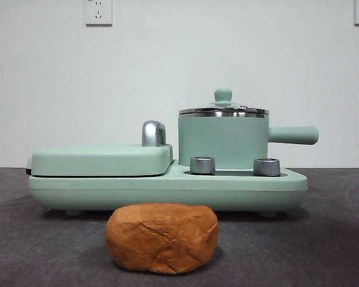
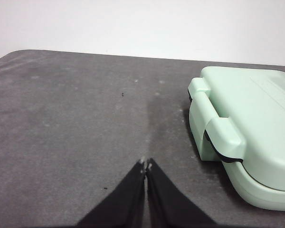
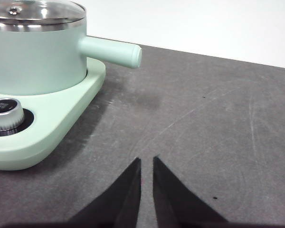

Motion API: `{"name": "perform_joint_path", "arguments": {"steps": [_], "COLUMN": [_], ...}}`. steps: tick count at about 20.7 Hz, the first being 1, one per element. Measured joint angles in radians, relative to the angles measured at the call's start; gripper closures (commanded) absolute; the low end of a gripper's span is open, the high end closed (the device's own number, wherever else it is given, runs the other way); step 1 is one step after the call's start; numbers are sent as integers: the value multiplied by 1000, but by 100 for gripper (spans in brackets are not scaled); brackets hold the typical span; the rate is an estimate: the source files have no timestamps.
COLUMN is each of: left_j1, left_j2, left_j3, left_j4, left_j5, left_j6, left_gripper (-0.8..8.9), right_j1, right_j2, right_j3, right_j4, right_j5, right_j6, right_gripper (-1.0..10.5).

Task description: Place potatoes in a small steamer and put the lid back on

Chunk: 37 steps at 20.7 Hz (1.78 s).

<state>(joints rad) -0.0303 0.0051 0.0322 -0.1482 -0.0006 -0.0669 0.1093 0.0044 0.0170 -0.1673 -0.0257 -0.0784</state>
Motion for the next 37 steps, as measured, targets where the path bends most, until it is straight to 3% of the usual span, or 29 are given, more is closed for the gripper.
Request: {"name": "perform_joint_path", "arguments": {"steps": [9, 14, 22, 29, 37], "left_j1": [0, 0, 0, 0, 0], "left_j2": [0, 0, 0, 55, 220], "left_j3": [0, 0, 1, 123, 359], "left_j4": [3, 10, 121, 21, -139], "left_j5": [0, 0, 27, 47, 155], "left_j6": [-112, -239, -338, -299, -257], "left_gripper": [808, 808, 806, 805, 805], "right_j1": [0, 0, 0, 0, 0], "right_j2": [0, 0, 0, 0, 69], "right_j3": [0, 0, 0, 75, 287], "right_j4": [9, 60, 82, 18, -136], "right_j5": [1, 24, 31, 29, 23], "right_j6": [16, 130, 266, 375, 397], "right_gripper": [908, 908, 939, 939, 939]}}
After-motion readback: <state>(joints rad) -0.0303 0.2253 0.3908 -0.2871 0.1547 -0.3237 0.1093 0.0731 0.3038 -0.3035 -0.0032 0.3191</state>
